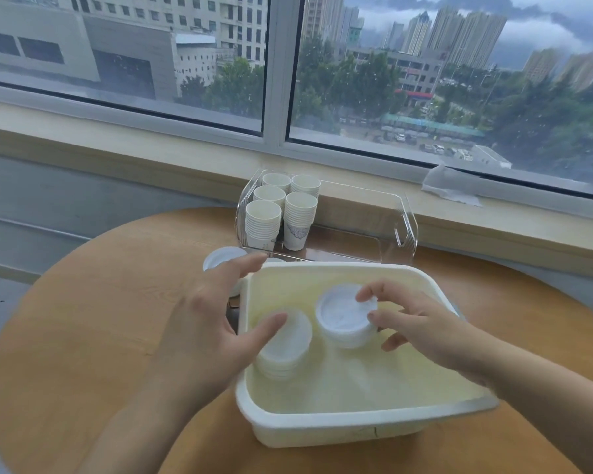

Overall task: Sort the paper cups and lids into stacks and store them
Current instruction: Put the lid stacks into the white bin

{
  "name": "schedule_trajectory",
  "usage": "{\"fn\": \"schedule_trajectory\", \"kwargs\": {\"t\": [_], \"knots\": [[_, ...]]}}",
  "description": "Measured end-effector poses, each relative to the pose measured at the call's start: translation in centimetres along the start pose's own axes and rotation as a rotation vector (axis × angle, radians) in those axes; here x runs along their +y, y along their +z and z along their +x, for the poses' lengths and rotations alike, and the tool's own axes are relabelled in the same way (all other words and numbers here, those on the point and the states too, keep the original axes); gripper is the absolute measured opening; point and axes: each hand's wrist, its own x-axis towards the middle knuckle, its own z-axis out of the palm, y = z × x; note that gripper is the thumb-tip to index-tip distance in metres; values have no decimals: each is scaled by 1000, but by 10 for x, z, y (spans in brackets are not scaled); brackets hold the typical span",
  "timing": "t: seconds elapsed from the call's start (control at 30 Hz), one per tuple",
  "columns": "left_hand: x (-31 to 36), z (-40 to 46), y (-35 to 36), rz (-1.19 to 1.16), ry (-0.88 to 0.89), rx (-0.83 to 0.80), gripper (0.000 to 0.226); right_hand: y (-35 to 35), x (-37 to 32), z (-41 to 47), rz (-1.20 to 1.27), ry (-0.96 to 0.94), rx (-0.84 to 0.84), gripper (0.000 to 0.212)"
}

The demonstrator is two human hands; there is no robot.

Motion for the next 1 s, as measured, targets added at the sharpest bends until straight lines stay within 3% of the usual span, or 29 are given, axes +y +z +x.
{"fn": "schedule_trajectory", "kwargs": {"t": [0.23, 0.47, 0.63, 1.0], "knots": [[-7, -4, 3, -42, -53, 21, 58, 11, 6, 25, -207, 151, -101, 17], [-13, -6, 5, -106, -83, 24, 56, 17, 9, 25, -344, 244, -209, 27], [-12, -6, 7, -129, -77, 21, 56, 20, 13, 29, -478, 219, -293, 50], [-11, -5, 6, -176, -94, 11, 55, 25, 8, 32, -793, 45, -217, 59]]}}
